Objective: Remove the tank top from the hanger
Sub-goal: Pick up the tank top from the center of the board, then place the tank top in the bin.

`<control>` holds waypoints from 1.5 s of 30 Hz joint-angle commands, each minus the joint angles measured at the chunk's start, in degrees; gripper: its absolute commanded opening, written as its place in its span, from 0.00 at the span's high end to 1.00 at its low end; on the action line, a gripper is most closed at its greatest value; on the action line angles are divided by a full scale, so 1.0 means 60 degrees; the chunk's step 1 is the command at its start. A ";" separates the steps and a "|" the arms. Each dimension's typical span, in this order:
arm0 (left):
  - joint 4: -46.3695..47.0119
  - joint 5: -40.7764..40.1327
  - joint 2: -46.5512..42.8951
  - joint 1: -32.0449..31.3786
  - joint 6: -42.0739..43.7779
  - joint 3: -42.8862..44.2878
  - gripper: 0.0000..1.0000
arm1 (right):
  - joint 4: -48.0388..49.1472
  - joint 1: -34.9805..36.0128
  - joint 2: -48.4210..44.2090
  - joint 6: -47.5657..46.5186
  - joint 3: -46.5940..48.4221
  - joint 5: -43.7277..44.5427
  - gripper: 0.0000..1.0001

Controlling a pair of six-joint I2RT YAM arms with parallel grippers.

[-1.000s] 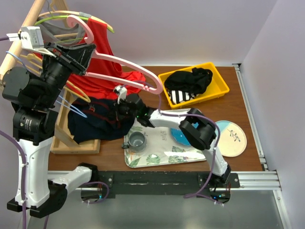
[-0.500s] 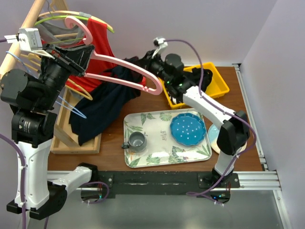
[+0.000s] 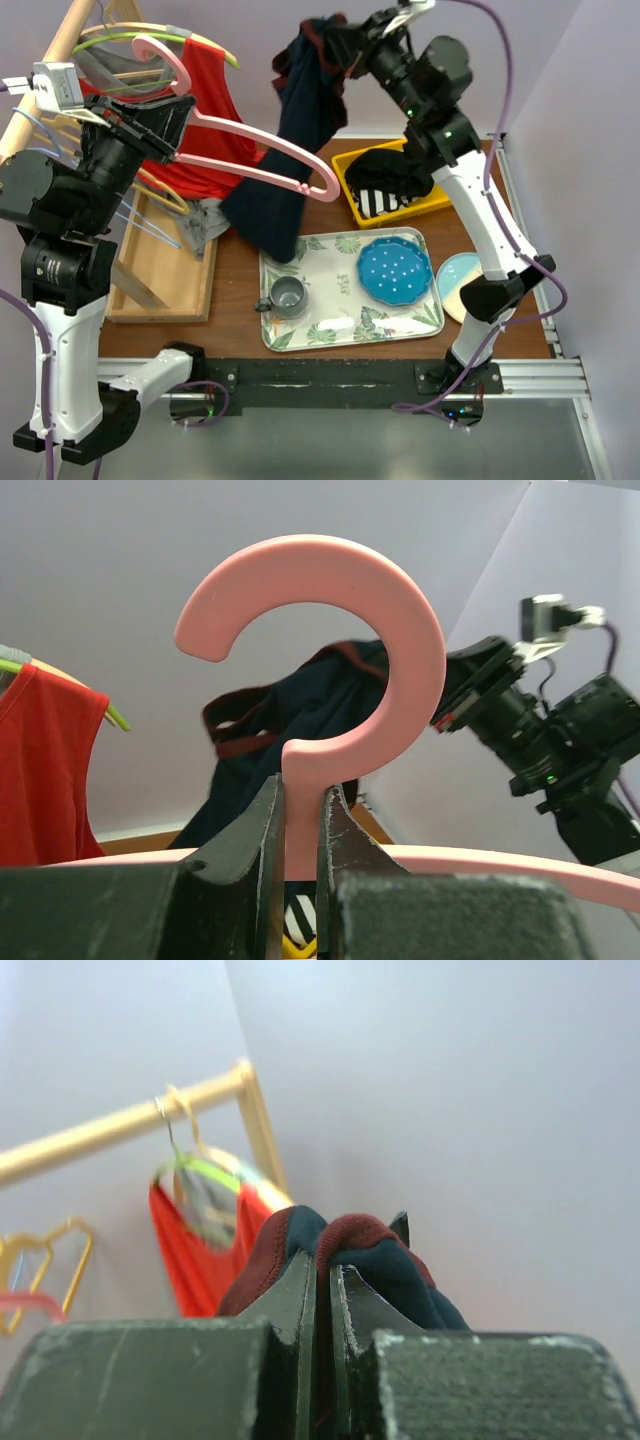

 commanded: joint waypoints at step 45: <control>0.0893 0.0250 0.0296 -0.0017 0.0162 -0.0354 1.00 | 0.1319 -0.3062 -0.1369 0.0840 -0.9232 0.2677 1.00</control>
